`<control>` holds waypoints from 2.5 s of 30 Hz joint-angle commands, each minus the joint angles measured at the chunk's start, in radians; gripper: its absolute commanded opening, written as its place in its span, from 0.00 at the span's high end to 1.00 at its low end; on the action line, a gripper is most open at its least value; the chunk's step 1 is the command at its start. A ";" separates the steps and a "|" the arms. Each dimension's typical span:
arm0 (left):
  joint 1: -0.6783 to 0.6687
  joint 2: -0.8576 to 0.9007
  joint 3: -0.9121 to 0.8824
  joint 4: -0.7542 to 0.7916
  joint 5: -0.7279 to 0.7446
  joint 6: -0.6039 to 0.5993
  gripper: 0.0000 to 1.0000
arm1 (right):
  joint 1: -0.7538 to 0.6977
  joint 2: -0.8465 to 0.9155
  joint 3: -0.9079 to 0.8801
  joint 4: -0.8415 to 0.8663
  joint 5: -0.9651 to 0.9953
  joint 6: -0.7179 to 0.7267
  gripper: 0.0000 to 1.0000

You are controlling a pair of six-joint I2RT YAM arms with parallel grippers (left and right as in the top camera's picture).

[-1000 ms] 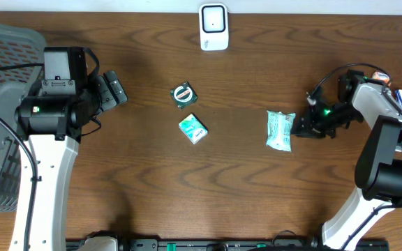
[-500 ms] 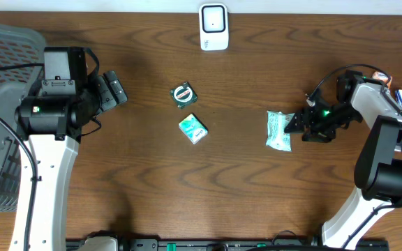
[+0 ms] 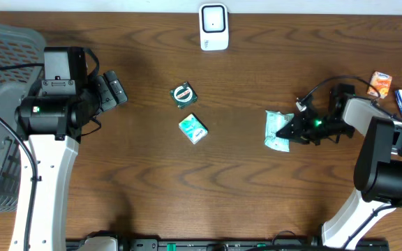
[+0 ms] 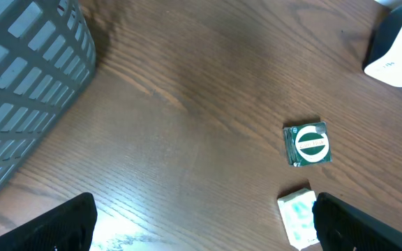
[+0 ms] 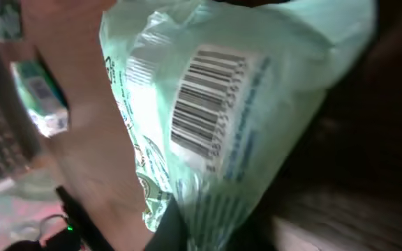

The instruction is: Scan the item barcode

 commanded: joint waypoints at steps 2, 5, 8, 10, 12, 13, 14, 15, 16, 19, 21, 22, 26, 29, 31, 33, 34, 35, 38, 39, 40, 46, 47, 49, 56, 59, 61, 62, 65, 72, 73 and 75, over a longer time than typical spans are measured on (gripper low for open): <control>0.005 -0.001 0.000 0.000 -0.016 0.006 0.02 | 0.010 0.013 -0.022 0.027 -0.105 0.003 0.99; 0.005 -0.001 0.000 0.000 -0.016 0.006 0.02 | 0.010 0.011 -0.007 0.027 -0.219 -0.036 0.99; 0.005 -0.001 0.000 0.000 -0.016 0.006 0.02 | 0.017 0.000 0.026 0.025 -0.285 -0.039 0.99; 0.005 -0.001 0.000 0.000 -0.016 0.006 0.02 | 0.035 -0.025 0.052 0.024 -0.285 -0.039 0.99; 0.005 -0.001 0.000 0.000 -0.016 0.006 0.02 | 0.062 -0.062 0.079 0.027 -0.275 -0.043 0.99; 0.005 -0.001 0.000 0.000 -0.016 0.006 0.02 | 0.082 -0.088 0.095 0.027 -0.266 -0.055 0.99; 0.005 -0.001 0.000 0.000 -0.016 0.006 0.02 | 0.109 -0.119 0.114 0.027 -0.230 -0.056 0.99; 0.005 -0.001 0.000 0.000 -0.016 0.006 0.02 | 0.129 -0.140 0.127 0.030 -0.198 -0.056 0.99; 0.005 -0.001 0.000 0.000 -0.016 0.006 0.02 | 0.154 -0.166 0.140 0.035 -0.152 -0.056 0.99; 0.005 -0.001 0.000 0.000 -0.016 0.006 0.02 | 0.278 -0.285 0.165 0.104 0.058 -0.057 0.99; 0.005 -0.001 0.000 0.000 -0.016 0.006 0.02 | 0.356 -0.350 0.165 0.163 0.172 -0.064 0.99; 0.005 -0.001 0.000 0.000 -0.016 0.006 0.02 | 0.388 -0.373 0.164 0.187 0.215 -0.076 0.99; 0.005 -0.001 0.000 0.000 -0.016 0.006 0.02 | 0.498 -0.442 0.165 0.294 0.360 -0.087 0.99; 0.005 -0.001 0.000 0.000 -0.016 0.006 0.02 | 0.551 -0.455 0.165 0.381 0.408 -0.088 0.99; 0.005 -0.001 0.000 0.000 -0.016 0.006 0.02 | 0.566 -0.455 0.164 0.417 0.407 -0.091 0.99; 0.005 -0.001 0.000 0.000 -0.016 0.006 0.02 | 0.568 -0.455 0.164 0.429 0.407 -0.090 0.99; 0.005 -0.001 0.000 0.000 -0.016 0.006 0.02 | 0.568 -0.455 0.164 0.431 0.407 -0.090 0.99; 0.005 -0.001 0.000 0.000 -0.016 0.006 0.02 | 0.568 -0.455 0.164 0.433 0.407 -0.090 0.99; 0.005 -0.001 0.000 0.000 -0.016 0.006 0.02 | 0.568 -0.455 0.164 0.428 0.407 -0.090 0.99; 0.005 -0.001 0.000 0.000 -0.016 0.006 0.03 | 0.568 -0.455 0.164 0.425 0.407 -0.090 0.99; 0.005 -0.001 0.000 0.000 -0.016 0.006 0.02 | 0.568 -0.455 0.164 0.422 0.407 -0.090 0.99; 0.005 -0.001 0.000 0.000 -0.016 0.006 0.02 | 0.568 -0.449 0.163 0.346 0.546 -0.090 0.99; 0.005 -0.001 0.000 0.000 -0.016 0.006 0.02 | 0.569 -0.443 0.163 0.320 0.618 -0.089 0.99; 0.005 -0.001 0.000 0.000 -0.016 0.006 0.02 | 0.569 -0.423 0.163 0.272 0.788 -0.048 0.99; 0.005 -0.001 0.000 0.000 -0.016 0.006 0.02 | 0.571 -0.256 0.163 0.092 1.412 0.130 0.99; 0.005 -0.001 0.000 0.000 -0.016 0.006 0.02 | 0.576 -0.169 0.163 0.047 1.562 0.185 0.99; 0.005 -0.001 0.000 0.000 -0.016 0.006 0.02 | 0.586 -0.115 0.163 0.025 1.615 0.209 0.99; 0.005 -0.001 0.000 0.000 -0.016 0.006 0.02 | 0.592 -0.091 0.163 0.018 1.624 0.219 0.99; 0.005 -0.001 0.000 0.000 -0.016 0.006 0.02 | 0.618 -0.032 0.163 0.005 1.627 0.237 0.94; 0.005 -0.001 0.000 0.000 -0.016 0.006 0.02 | 0.735 -0.008 0.168 -0.020 1.429 0.251 0.69; 0.005 -0.001 0.000 0.000 -0.016 0.006 0.02 | 0.751 -0.010 0.172 -0.022 1.391 0.251 0.64; 0.005 -0.001 0.000 0.000 -0.016 0.006 0.02 | 0.793 -0.014 0.193 -0.035 1.295 0.251 0.59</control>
